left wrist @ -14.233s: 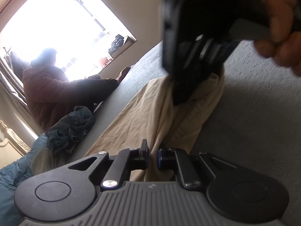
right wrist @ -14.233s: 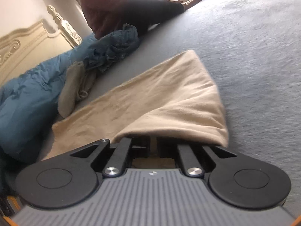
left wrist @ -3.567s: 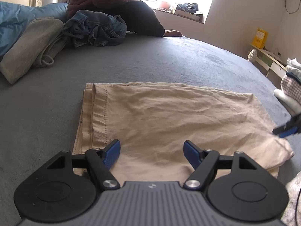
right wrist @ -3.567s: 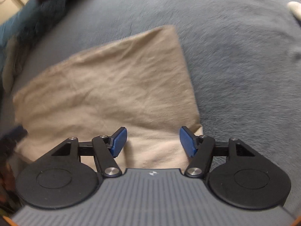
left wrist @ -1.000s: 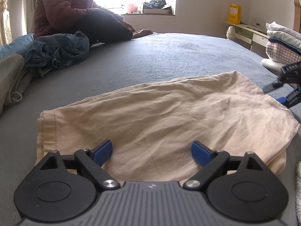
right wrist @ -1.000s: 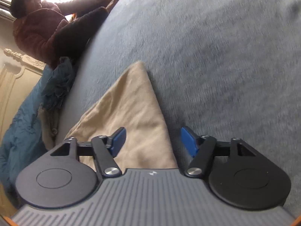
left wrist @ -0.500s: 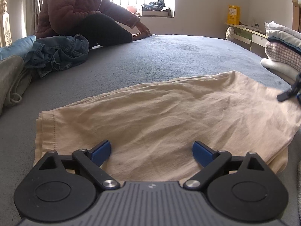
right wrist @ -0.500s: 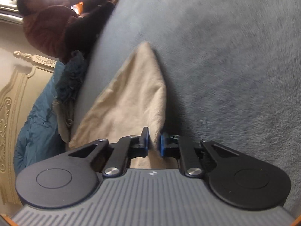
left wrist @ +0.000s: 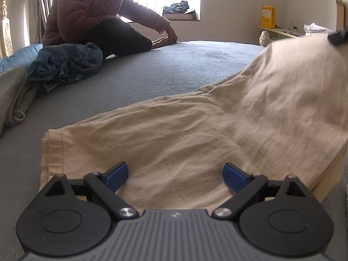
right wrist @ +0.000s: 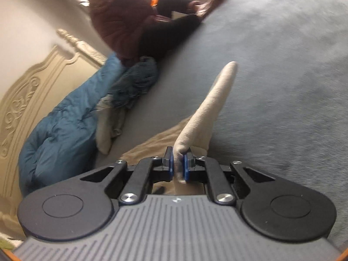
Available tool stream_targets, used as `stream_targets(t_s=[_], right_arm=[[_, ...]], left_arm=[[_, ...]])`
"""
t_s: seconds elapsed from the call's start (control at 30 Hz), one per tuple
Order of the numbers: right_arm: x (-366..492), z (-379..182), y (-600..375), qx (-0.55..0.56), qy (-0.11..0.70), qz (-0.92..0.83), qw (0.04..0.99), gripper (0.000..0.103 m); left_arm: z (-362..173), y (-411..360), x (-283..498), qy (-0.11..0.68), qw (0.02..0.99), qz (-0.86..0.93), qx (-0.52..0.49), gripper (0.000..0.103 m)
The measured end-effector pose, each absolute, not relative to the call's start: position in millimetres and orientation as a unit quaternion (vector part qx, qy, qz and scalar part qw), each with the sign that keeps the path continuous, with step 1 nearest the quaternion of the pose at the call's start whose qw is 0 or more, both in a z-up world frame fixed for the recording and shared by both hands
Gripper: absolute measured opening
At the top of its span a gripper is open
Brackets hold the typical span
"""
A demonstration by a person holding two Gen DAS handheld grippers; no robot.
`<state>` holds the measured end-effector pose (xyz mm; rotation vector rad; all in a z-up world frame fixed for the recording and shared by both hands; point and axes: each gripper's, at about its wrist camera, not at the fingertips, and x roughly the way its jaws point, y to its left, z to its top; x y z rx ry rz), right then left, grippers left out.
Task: Fold clothes
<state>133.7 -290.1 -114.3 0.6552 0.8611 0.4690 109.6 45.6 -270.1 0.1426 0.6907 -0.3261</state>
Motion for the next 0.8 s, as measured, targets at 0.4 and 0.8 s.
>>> stream_targets(t_s=[0.4, 0.8], right_arm=[[129, -91, -261, 0.266, 0.396, 0.259, 0.84, 0.008], [122, -94, -257, 0.271, 0.391, 0.278, 0.835, 0.008]], left_arm=[[-252, 56, 111, 0.346, 0.925, -0.148, 0.046, 0.095], [-264, -2, 143, 0.33, 0.908, -0.214, 0.146, 0.097]])
